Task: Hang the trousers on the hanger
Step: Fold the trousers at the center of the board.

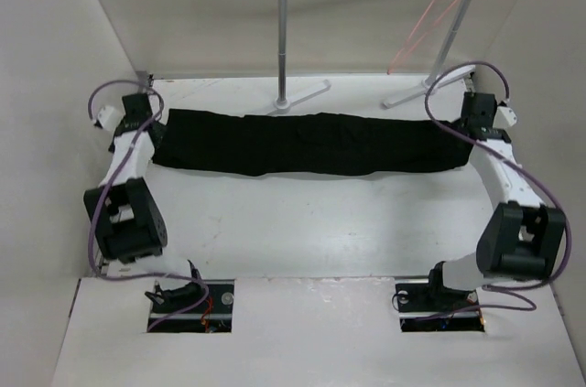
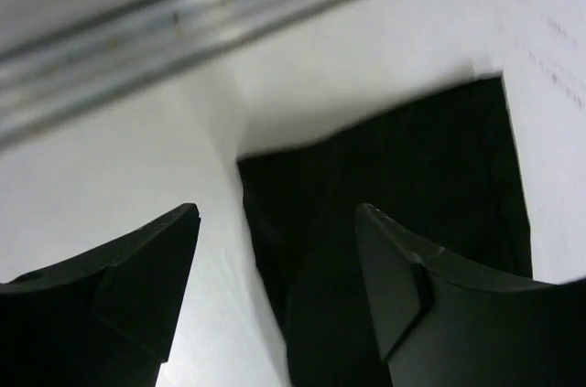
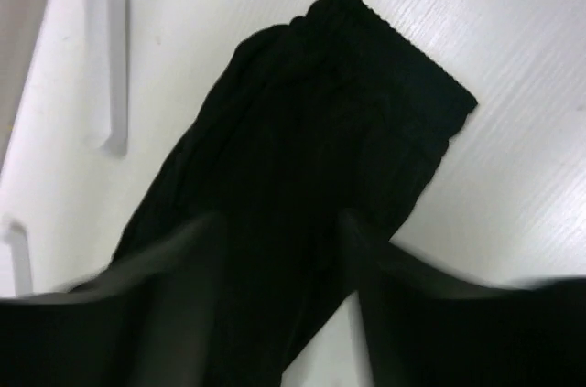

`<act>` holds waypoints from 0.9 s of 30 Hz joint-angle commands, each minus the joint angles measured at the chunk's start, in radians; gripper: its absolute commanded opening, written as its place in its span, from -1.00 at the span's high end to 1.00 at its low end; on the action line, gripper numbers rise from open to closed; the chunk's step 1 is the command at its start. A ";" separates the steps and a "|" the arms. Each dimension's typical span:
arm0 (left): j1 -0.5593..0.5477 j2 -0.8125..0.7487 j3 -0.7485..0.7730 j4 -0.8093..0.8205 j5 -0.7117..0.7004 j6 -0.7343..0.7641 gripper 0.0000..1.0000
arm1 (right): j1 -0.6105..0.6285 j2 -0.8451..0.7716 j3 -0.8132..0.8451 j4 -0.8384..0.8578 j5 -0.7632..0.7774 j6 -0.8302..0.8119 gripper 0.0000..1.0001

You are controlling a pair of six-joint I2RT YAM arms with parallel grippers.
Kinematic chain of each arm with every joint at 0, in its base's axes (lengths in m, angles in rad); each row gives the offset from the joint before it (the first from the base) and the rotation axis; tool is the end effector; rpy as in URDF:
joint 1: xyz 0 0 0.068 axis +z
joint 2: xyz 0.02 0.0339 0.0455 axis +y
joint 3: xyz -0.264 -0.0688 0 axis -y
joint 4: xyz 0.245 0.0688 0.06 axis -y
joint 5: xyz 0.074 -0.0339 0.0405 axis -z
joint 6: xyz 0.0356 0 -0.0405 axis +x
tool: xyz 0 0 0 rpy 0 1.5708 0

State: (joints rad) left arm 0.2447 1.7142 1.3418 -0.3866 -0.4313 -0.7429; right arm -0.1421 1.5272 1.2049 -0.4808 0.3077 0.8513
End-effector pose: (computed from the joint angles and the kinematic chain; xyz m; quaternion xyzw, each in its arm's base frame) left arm 0.3698 0.1077 0.2684 -0.4998 0.7502 0.0954 0.4223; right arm 0.3299 -0.0581 0.2789 0.4871 0.7782 -0.0048 0.3964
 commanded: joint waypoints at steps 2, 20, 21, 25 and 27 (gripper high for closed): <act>0.021 -0.259 -0.371 0.260 0.247 -0.202 -0.43 | 0.015 -0.172 -0.230 0.178 -0.082 0.006 0.52; 0.113 -0.062 -0.537 0.637 0.453 -0.340 -0.35 | 0.006 -0.400 -0.547 0.251 -0.219 0.026 -0.41; 0.117 -0.050 -0.533 0.638 0.448 -0.340 -0.28 | -0.021 -0.383 -0.547 0.251 -0.217 0.029 -0.44; 0.121 -0.024 -0.527 0.646 0.421 -0.343 -0.14 | -0.144 -0.284 -0.507 0.306 -0.234 0.031 -0.54; 0.126 -0.010 -0.518 0.646 0.417 -0.340 -0.07 | -0.184 -0.211 -0.464 0.326 -0.259 0.028 -0.54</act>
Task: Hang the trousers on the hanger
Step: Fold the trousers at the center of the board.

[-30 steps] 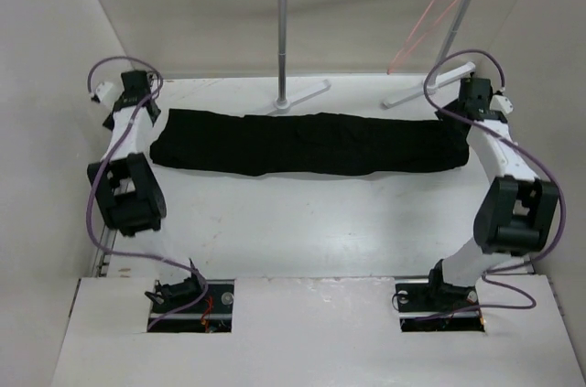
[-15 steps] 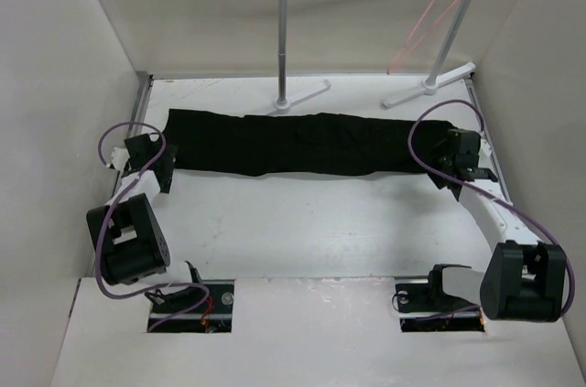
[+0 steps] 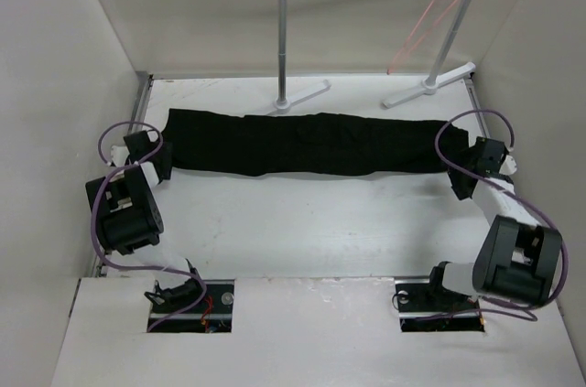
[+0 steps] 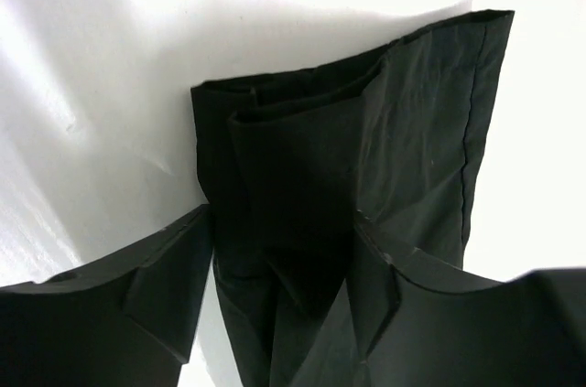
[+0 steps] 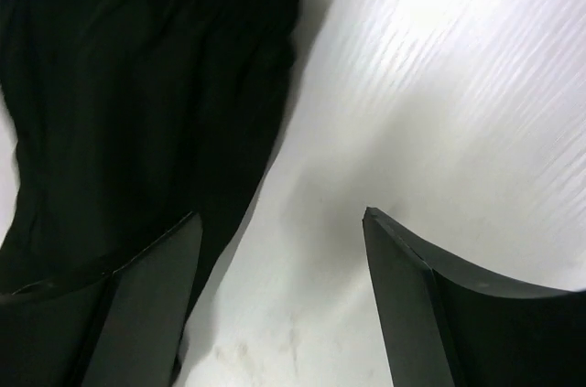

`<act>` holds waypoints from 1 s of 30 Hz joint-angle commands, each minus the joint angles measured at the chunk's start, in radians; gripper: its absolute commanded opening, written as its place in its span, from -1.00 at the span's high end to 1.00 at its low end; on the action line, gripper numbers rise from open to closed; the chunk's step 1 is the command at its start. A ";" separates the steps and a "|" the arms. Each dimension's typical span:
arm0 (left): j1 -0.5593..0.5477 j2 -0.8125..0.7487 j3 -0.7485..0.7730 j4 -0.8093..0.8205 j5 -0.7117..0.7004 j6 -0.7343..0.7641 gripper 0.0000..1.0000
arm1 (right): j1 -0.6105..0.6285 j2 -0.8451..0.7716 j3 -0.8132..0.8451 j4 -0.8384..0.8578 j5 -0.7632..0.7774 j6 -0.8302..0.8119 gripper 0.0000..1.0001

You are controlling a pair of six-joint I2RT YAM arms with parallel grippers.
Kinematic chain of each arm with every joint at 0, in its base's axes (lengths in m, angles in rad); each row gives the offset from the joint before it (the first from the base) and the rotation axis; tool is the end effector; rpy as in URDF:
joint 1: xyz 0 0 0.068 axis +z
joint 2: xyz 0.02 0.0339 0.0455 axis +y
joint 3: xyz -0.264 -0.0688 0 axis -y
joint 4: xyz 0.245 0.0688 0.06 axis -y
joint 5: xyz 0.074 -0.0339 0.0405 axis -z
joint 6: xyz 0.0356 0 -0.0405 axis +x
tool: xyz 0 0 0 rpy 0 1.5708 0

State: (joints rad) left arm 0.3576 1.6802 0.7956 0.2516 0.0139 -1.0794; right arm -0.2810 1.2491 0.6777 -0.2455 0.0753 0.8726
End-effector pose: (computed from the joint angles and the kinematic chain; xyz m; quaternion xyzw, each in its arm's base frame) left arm 0.3176 0.1181 0.1596 -0.5848 0.6736 -0.1654 0.4206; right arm 0.2395 -0.0719 0.2021 0.5183 0.7713 0.0737 0.3620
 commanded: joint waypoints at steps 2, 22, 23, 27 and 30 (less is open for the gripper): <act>0.014 0.038 0.033 0.008 -0.032 -0.001 -0.02 | -0.057 0.143 0.097 0.107 -0.037 0.006 -0.54; 0.079 0.104 0.103 -0.041 -0.045 0.041 0.87 | -0.036 0.377 0.228 0.115 0.047 0.085 0.91; 0.091 0.092 0.105 -0.054 -0.045 0.050 0.88 | -0.039 0.345 0.209 0.109 0.061 0.083 0.94; 0.120 0.027 0.103 -0.118 -0.083 0.088 0.94 | -0.091 0.222 0.137 0.077 0.084 0.086 0.98; 0.125 -0.039 0.090 -0.187 -0.123 0.113 0.96 | -0.112 0.138 0.089 0.035 0.096 0.091 0.99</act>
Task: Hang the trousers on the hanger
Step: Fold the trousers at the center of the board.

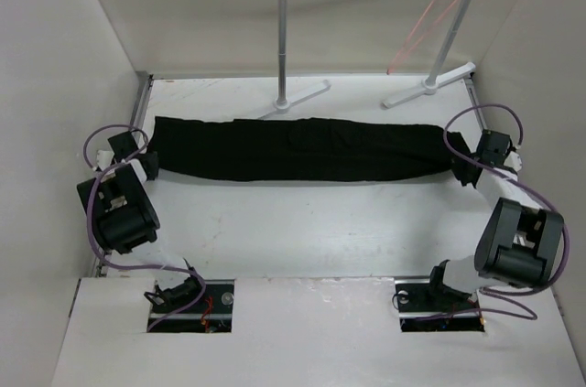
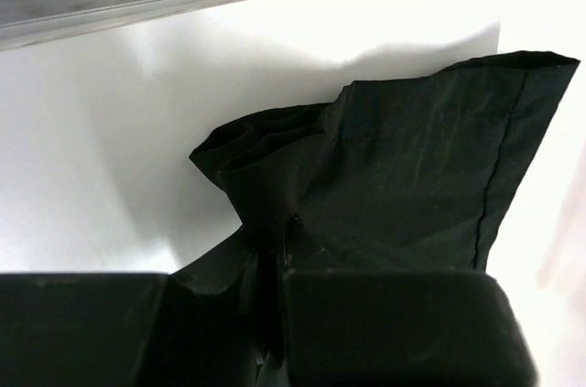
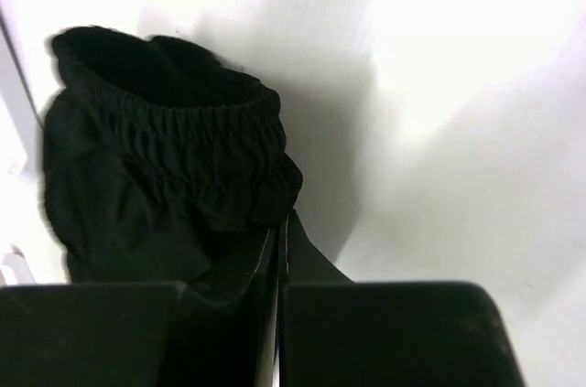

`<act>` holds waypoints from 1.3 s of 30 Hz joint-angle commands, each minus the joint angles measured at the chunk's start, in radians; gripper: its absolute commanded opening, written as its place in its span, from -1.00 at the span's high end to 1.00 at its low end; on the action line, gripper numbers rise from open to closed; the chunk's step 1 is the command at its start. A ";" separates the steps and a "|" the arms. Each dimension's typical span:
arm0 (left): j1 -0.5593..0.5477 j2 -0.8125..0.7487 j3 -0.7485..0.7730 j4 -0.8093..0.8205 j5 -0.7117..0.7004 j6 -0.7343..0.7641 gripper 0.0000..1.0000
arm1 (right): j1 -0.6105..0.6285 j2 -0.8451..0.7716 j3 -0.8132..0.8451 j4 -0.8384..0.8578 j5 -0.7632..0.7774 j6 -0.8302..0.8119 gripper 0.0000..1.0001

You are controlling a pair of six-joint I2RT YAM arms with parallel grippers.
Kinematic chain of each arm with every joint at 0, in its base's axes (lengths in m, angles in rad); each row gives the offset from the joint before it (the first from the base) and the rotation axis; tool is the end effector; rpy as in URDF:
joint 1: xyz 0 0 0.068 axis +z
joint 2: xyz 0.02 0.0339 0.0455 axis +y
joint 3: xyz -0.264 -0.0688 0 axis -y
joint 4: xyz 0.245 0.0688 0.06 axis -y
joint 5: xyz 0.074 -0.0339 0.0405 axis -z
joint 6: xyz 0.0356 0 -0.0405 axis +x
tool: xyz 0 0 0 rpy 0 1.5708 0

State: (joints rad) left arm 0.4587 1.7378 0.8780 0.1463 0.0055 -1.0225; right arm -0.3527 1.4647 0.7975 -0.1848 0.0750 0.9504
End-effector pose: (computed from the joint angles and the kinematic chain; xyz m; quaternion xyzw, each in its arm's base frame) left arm 0.3158 0.1557 0.1556 -0.6128 0.6721 -0.1180 0.3985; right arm 0.2747 -0.1040 0.1891 0.5778 0.7358 0.0699 0.3462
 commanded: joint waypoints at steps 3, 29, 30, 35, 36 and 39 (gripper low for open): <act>0.024 -0.185 -0.033 -0.161 -0.171 0.078 0.96 | -0.071 -0.164 -0.084 -0.086 0.123 0.025 1.00; -0.145 -0.710 0.019 -0.637 -0.444 0.180 -0.61 | -0.024 -0.673 -0.054 -0.447 0.265 -0.035 -0.57; -0.177 -0.712 0.029 -0.630 -0.435 0.191 -0.55 | -0.007 -0.678 -0.041 -0.444 0.279 -0.045 -0.50; -0.376 -0.657 -0.054 -0.506 -0.290 0.183 -0.12 | 0.173 -0.552 -0.047 -0.300 0.147 -0.129 0.28; -0.401 -0.631 -0.074 -0.472 -0.265 0.182 -0.07 | 0.206 -0.491 -0.046 -0.260 0.076 -0.156 0.40; -0.410 -0.546 -0.120 -0.389 -0.210 0.167 -0.01 | 0.251 -0.312 -0.029 -0.205 -0.049 -0.174 0.64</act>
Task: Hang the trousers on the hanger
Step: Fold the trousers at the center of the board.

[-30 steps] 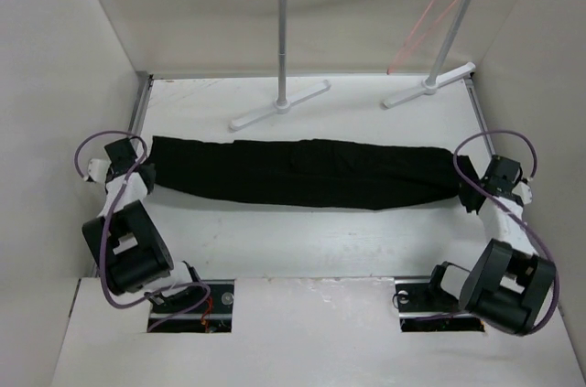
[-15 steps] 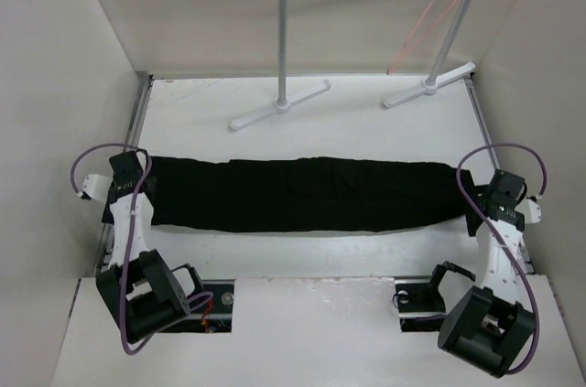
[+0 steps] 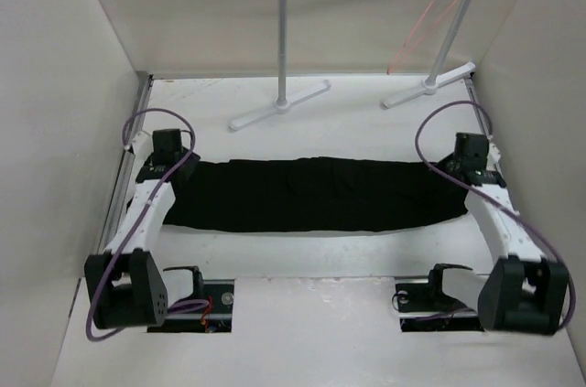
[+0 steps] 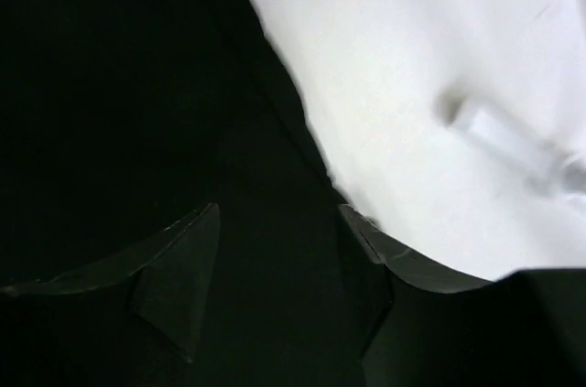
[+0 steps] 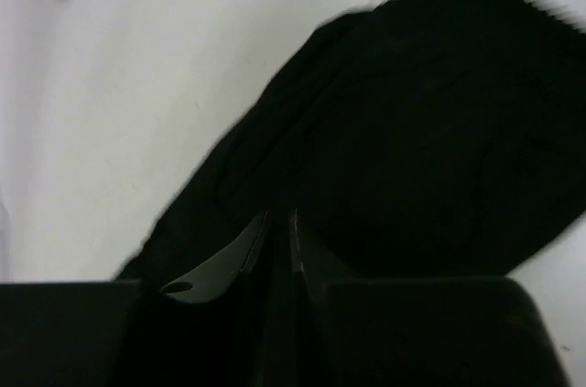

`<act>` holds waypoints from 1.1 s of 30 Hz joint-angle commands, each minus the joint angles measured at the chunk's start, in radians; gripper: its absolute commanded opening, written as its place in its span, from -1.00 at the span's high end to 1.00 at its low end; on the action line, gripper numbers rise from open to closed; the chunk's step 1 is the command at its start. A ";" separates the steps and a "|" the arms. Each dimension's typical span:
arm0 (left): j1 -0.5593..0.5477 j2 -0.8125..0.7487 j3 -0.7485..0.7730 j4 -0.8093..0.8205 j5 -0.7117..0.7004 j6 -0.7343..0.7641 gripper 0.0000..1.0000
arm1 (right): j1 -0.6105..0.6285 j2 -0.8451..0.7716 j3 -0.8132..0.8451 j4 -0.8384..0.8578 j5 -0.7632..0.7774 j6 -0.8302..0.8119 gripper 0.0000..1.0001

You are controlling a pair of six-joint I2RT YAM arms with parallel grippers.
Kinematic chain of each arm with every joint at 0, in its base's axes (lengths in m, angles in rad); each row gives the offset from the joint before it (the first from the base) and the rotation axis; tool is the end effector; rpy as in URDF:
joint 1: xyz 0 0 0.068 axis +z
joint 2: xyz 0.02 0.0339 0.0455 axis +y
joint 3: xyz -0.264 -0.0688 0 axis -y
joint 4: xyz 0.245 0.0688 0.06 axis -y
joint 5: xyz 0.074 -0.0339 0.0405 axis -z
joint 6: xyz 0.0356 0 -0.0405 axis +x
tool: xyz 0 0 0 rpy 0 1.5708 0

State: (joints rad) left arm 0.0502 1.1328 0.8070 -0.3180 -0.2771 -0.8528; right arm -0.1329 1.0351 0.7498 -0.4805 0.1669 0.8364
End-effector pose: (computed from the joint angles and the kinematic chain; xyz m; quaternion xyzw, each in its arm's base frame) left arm 0.2451 0.0221 0.2660 -0.4421 0.7702 -0.0592 0.4559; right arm 0.2132 -0.0345 0.2535 0.4561 0.7961 0.0625 0.3929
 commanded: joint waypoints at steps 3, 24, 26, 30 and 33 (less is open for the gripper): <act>0.062 0.110 -0.109 0.169 0.111 -0.022 -0.01 | 0.005 0.184 -0.010 0.157 -0.113 -0.042 0.70; 0.299 0.220 -0.068 0.341 0.228 -0.167 -0.23 | -0.163 0.297 0.086 0.160 -0.136 0.000 0.11; 0.248 0.164 -0.033 0.330 0.202 -0.161 -0.35 | -0.143 0.229 0.097 0.134 -0.150 -0.002 -0.17; 0.143 0.091 0.023 0.274 0.167 -0.140 -0.48 | -0.142 0.071 0.062 0.074 -0.142 0.015 -0.45; 0.040 0.061 0.027 0.240 0.170 -0.108 -0.48 | -0.229 -0.071 -0.022 0.010 -0.089 0.035 -0.55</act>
State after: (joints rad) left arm 0.1585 1.2335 0.8070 -0.0208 -0.0906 -0.9897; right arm -0.2951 1.0622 0.7811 -0.3847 0.0219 0.8478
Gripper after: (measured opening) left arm 0.739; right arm 0.766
